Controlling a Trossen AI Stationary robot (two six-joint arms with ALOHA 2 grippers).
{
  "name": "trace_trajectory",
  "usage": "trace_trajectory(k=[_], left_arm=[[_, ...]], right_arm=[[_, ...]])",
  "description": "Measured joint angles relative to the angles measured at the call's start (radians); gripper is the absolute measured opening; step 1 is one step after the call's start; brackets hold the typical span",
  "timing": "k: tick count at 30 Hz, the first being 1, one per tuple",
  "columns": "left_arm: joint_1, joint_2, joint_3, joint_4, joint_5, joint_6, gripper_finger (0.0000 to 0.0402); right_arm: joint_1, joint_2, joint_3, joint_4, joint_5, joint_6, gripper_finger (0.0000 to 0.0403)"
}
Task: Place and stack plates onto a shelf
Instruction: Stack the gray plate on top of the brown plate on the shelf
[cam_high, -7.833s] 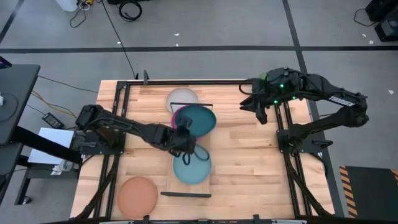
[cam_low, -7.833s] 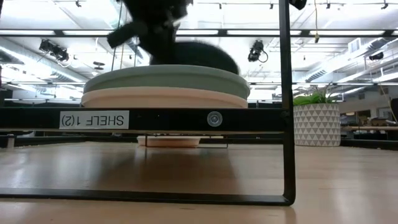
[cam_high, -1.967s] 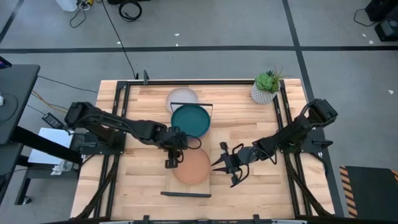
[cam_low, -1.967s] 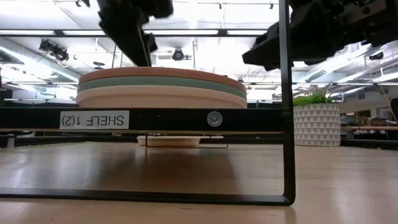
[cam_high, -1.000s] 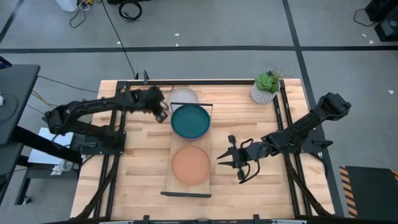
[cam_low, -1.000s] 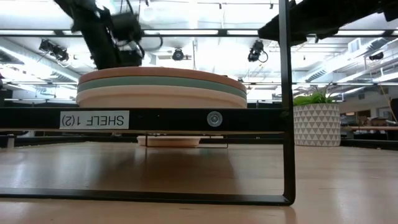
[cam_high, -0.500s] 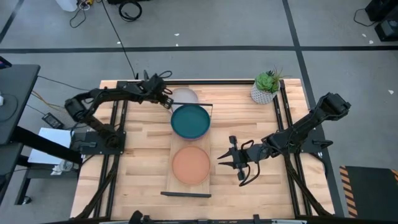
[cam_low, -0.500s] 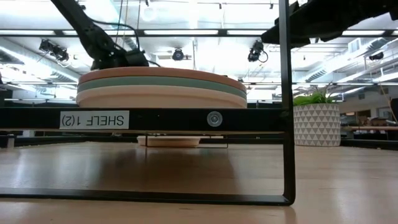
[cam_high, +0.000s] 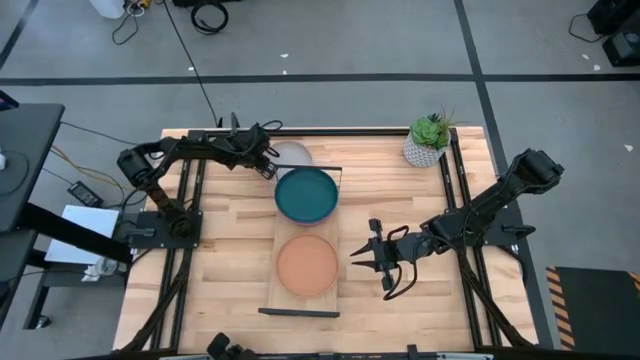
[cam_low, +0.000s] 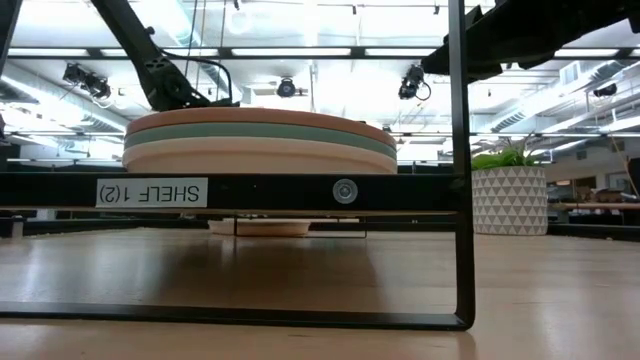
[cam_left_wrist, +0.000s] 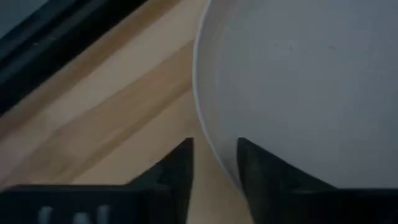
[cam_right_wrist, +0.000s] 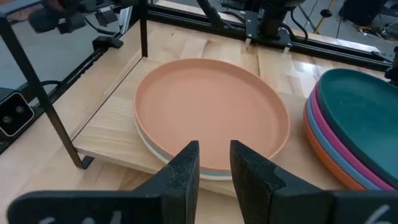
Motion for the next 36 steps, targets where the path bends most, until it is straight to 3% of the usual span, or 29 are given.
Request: trace_trajectory(k=[6,15,25,32,36], left_arm=[[0.035,-0.003,0.004,0.0,-0.01,0.05,0.0017],[0.091,-0.125,0.088,-0.199,0.053,0.086,0.0014],[0.083,-0.324,0.335,-0.425,0.106,0.105,0.0013],[0.068,-0.386,0.516,-0.568,0.25,0.078,0.0013],[-0.001,-0.402,0.593,-0.635,0.449,0.076,0.0013]], right_arm=[[0.001,0.0,0.0,0.0,0.005,-0.001,0.0096],[0.001,0.0,0.0,-0.009,0.015,-0.001,0.0096],[0.004,0.001,0.0,-0.022,0.026,0.0,0.0096],[0.005,0.001,0.0,-0.025,0.026,-0.001,0.0096],[0.005,0.001,0.0,-0.029,0.026,0.002,0.0096]])
